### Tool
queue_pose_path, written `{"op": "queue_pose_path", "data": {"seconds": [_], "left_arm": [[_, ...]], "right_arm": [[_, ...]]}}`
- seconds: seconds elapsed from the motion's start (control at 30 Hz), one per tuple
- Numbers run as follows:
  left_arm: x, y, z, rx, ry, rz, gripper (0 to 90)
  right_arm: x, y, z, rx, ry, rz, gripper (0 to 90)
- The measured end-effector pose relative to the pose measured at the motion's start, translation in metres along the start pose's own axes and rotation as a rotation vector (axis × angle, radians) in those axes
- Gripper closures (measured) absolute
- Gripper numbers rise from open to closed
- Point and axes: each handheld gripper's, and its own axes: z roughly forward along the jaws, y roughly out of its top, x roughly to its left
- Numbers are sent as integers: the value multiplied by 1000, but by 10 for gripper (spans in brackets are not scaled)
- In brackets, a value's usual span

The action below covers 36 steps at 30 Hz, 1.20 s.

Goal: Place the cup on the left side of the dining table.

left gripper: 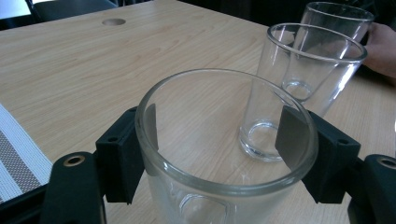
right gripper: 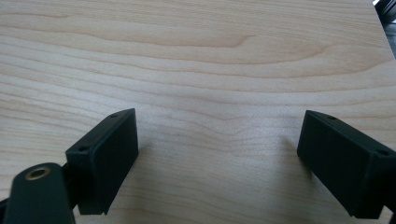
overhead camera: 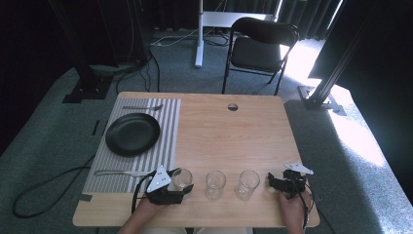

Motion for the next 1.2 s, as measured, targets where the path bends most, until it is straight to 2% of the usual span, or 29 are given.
{"op": "queue_pose_path", "data": {"seconds": [0.07, 0.3, 0.63, 0.83, 1.2], "left_arm": [[-2, 2, 1, 10, 16, 9, 273], [-5, 6, 4, 35, 29, 26, 289], [-4, 12, 4, 58, 30, 45, 292], [5, 22, -3, 40, 38, 24, 293], [25, 40, -14, 25, 91, 3, 292]], "right_arm": [[0, 0, 0, 0, 0, 0, 119], [0, 0, 0, 0, 0, 0, 119], [0, 0, 0, 0, 0, 0, 119], [0, 0, 0, 0, 0, 1, 119], [0, 0, 0, -1, 0, -1, 119]]}}
